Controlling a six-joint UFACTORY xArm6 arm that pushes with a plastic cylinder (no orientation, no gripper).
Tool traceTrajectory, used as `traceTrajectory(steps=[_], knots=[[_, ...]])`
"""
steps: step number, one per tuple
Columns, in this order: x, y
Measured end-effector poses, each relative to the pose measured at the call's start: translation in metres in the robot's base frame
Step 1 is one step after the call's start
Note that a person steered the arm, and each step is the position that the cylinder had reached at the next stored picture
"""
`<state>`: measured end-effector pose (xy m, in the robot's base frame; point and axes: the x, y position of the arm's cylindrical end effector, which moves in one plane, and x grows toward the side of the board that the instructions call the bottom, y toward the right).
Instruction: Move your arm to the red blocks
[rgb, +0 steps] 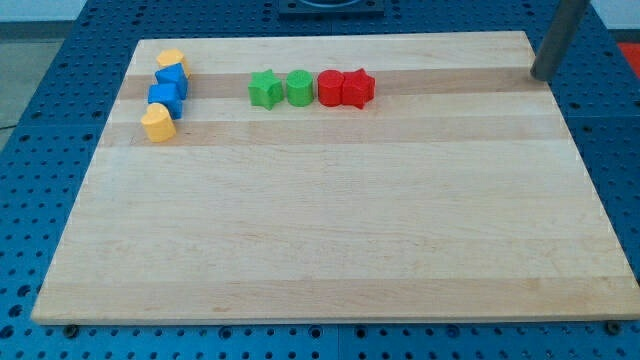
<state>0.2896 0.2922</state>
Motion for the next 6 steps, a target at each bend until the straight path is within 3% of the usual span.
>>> traceTrajectory(steps=[4, 5, 6], knots=[[-0.008, -0.028], [0.009, -0.050], [0.063, -0.072]])
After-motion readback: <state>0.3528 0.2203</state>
